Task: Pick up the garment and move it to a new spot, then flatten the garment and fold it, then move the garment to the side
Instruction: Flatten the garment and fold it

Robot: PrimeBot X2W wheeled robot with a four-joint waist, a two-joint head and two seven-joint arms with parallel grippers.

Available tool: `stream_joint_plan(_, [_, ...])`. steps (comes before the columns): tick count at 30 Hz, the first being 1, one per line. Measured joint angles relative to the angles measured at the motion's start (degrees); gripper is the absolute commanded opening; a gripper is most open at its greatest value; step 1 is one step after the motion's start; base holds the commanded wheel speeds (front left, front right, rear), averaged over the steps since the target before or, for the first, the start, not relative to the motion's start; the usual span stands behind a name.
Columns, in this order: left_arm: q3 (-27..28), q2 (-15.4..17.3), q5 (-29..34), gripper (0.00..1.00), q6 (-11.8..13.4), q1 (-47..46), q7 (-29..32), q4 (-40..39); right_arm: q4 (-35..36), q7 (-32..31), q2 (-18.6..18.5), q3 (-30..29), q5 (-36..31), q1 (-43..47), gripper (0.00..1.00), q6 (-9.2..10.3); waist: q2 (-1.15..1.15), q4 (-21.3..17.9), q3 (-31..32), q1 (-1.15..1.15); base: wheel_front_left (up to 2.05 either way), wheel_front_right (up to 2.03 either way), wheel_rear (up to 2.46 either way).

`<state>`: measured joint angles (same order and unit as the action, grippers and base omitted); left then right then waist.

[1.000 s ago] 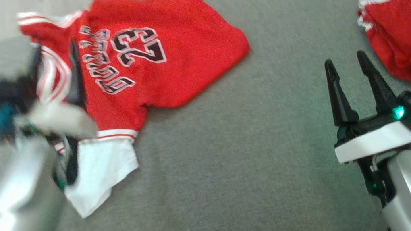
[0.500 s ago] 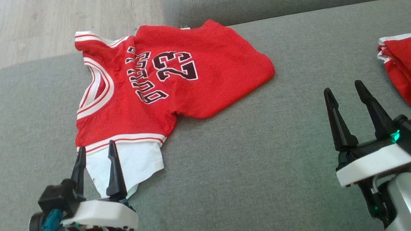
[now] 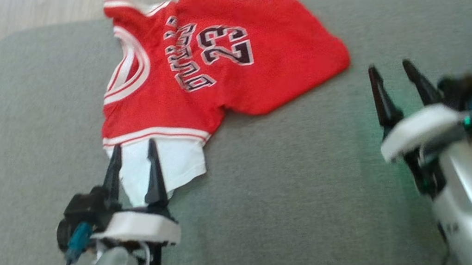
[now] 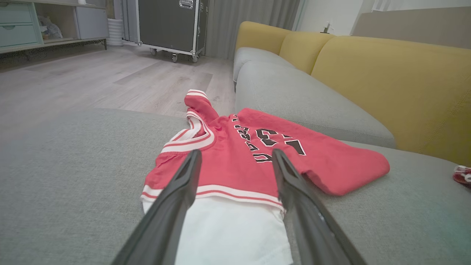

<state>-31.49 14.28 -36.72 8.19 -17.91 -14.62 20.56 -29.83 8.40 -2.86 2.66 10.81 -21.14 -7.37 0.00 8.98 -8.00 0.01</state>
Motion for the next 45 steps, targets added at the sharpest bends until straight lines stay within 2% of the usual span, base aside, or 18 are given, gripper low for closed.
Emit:
stream_joint_plan(4, [0.01, -2.60, 1.13, 1.00, -1.75, -2.88, 0.00, 1.59, -8.91, -6.04, -1.23, -0.98, 2.71, -9.83, 1.00, 0.00, 0.00, 2.82, -2.18, 0.00, 0.00, 0.00, 0.00])
stream_joint_plan(8, [-1.92, -3.92, 3.72, 1.00, -4.26, -4.90, 0.00, 4.54, -17.84, -10.26, -4.57, -0.75, 4.28, -16.23, 1.00, 0.00, 0.00, 5.74, -4.01, 0.00, 0.00, 0.00, 0.00])
stream_joint_plan(12, [-1.53, -5.65, 4.53, 1.00, -5.01, -5.71, 0.00, 5.64, -24.87, -11.38, -6.80, -0.45, 5.79, -19.79, 1.00, 0.00, 0.00, 8.27, -5.51, 0.00, 0.00, 0.00, 0.00])
stream_joint_plan(19, [0.44, -7.27, 6.10, 1.00, -6.25, -7.16, -0.01, 6.44, -31.47, -12.02, -8.14, 3.47, 7.95, -25.31, 1.00, 0.00, 0.00, 10.42, -7.92, 0.00, 0.00, 0.00, 0.00])
stream_joint_plan(20, [0.56, -7.46, 6.15, 1.00, -6.27, -7.16, 0.00, 6.69, -32.21, -12.03, -8.57, 4.10, 8.02, -25.80, 0.94, 0.00, 0.00, 10.56, -8.15, 0.00, 0.00, 0.00, 0.00])
stream_joint_plan(21, [0.77, -7.64, 6.43, 1.00, -6.48, -7.16, -0.01, 6.97, -32.90, -12.03, -8.84, 4.61, 8.39, -26.21, 0.25, 0.00, 0.00, 10.68, -8.33, 0.00, 0.00, 0.00, 0.00])
stream_joint_plan(22, [1.03, -7.86, 6.70, 1.00, -6.70, -7.15, 0.00, 7.06, -33.28, -11.90, -8.92, 5.13, 8.75, -26.48, 0.00, 0.00, 0.00, 10.73, -8.47, 0.00, 0.00, 0.00, 0.00])
stream_joint_plan(34, [5.60, -8.28, 8.58, 1.00, -7.24, -5.78, -0.01, 8.33, -32.62, 0.02, -8.84, 11.65, 12.41, -26.62, 0.00, 0.00, 0.00, 7.90, -5.45, -0.01, 0.00, 0.00, 0.00])
stream_joint_plan(40, [7.00, -8.23, 9.15, 1.00, -7.69, -3.02, 0.00, 8.21, -32.99, 3.37, -10.98, 10.63, 12.14, -25.08, 0.00, 0.00, 0.00, 5.09, -2.62, -0.02, 0.00, 0.00, 0.00])
stream_joint_plan(45, [7.57, -8.17, 9.59, 1.00, -7.77, -1.83, 0.00, 7.75, -34.68, 4.75, -13.02, 7.11, 6.21, -25.31, 0.00, 0.00, 0.00, 3.07, -0.95, -0.02, 0.00, 0.00, 0.00])
